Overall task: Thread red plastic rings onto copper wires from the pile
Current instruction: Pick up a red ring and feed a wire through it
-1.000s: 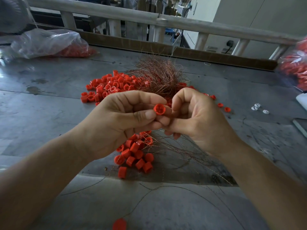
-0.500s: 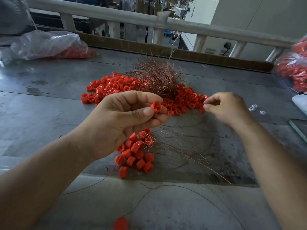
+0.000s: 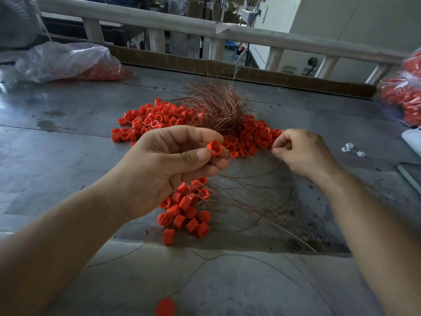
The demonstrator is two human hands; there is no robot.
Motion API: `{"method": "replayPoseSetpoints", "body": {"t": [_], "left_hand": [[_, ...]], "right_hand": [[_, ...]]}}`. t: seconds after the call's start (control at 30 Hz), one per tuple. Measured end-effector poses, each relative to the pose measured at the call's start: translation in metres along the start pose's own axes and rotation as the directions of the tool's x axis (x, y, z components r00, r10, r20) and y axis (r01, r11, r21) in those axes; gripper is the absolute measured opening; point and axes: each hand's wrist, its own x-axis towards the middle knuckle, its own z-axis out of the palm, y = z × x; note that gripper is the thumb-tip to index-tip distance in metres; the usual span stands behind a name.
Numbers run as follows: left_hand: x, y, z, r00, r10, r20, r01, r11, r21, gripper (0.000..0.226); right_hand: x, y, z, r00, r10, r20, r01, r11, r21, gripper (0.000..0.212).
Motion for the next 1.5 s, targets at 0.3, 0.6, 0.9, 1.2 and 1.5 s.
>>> {"method": "replayPoseSetpoints", "body": {"t": [0.3,0.6,0.9,1.2,1.5], "left_hand": [[0.001,-0.001,-0.001,1.000,-0.019,0.000,0.019,0.999,0.050,0.023],[0.001,-0.003,0.000,0.999,-0.034,-0.012,0.035,0.995,0.094,0.026],[0.001,-0.003,0.001,0.998,-0.028,-0.049,0.034,0.991,0.130,0.028],[0.001,-0.004,0.003,0.995,-0.022,-0.094,0.037,0.987,0.159,0.025],[0.001,-0.002,0.005,0.992,0.016,-0.123,0.010,0.977,0.213,0.022]], "right_hand": [[-0.012,-0.022,-0.020,0.995,-0.087,-0.056,0.103,0.849,0.518,0.021],[-0.034,-0.054,-0.016,0.965,-0.245,0.090,0.062,0.548,0.834,0.022],[-0.044,-0.063,-0.012,0.921,-0.359,0.154,0.011,0.417,0.909,0.020],[-0.048,-0.066,-0.010,0.910,-0.400,0.111,0.084,0.440,0.894,0.020],[-0.053,-0.071,-0.003,0.906,-0.423,-0.010,0.228,0.470,0.852,0.020]]}}
